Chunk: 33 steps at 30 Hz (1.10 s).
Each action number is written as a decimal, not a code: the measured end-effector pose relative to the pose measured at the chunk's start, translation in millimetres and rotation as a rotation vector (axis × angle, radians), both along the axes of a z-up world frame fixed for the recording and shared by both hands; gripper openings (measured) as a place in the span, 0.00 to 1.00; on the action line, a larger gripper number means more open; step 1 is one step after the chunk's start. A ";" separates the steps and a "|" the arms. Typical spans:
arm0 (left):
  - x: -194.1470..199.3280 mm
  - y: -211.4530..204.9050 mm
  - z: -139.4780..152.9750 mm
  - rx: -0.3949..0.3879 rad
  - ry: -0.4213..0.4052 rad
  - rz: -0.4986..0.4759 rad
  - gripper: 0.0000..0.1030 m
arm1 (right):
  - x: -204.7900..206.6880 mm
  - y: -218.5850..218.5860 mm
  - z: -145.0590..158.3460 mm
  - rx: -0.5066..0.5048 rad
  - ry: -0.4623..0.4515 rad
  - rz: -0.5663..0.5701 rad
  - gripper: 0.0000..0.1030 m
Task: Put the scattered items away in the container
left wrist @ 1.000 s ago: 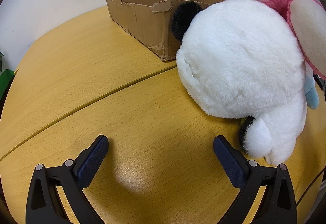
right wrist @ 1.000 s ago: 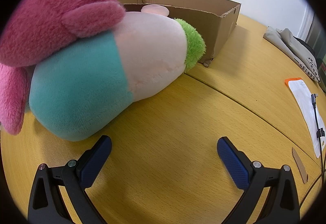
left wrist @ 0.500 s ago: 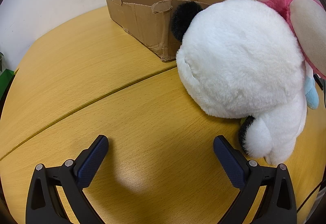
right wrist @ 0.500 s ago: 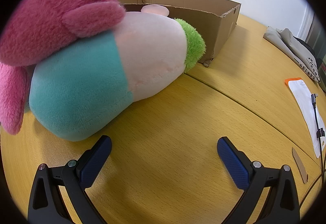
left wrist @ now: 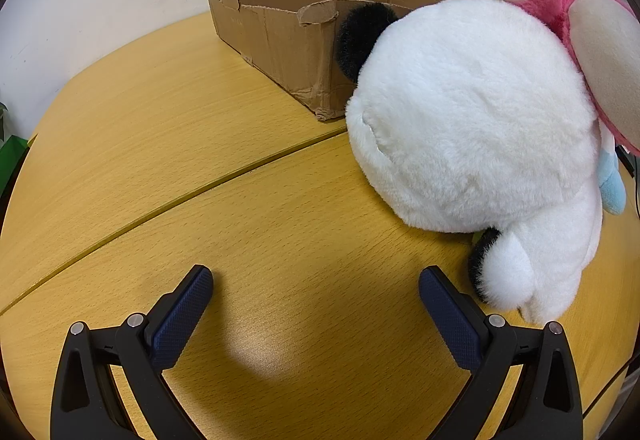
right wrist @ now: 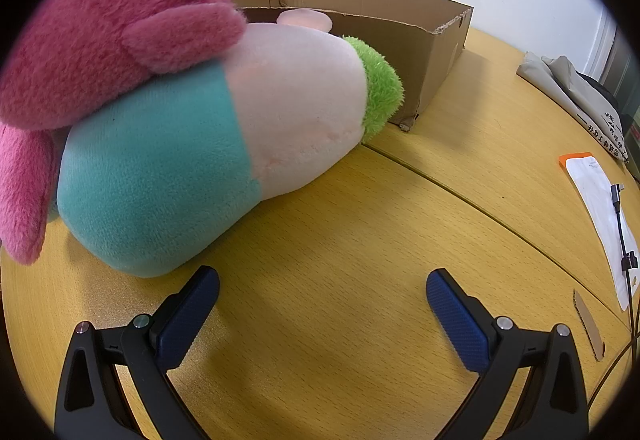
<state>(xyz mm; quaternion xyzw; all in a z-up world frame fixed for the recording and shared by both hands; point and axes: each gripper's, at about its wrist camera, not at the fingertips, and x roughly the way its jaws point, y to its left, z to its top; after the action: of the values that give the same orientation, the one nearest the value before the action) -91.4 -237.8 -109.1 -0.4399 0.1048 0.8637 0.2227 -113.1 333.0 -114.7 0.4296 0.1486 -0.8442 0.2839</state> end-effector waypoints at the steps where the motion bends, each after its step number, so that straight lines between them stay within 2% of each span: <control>1: 0.0 0.0 0.0 0.000 0.000 0.000 1.00 | 0.1 0.0 0.0 0.000 0.000 0.000 1.00; 13: 1.0 -0.3 0.4 0.000 0.000 0.004 1.00 | 0.1 0.0 0.0 0.000 0.000 0.000 1.00; 25: 36.9 4.8 5.4 -0.002 0.002 0.205 1.00 | 0.0 -0.1 0.0 0.000 0.000 -0.003 1.00; 33: 67.4 13.3 10.6 0.004 0.002 0.306 1.00 | -4.1 -10.7 -1.6 -0.001 0.000 -0.188 1.00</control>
<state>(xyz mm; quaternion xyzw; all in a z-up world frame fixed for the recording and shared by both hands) -23.9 -224.5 -98.5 -0.4496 0.0347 0.8881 0.0893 -117.2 322.3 -116.3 0.4415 0.1070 -0.8673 0.2036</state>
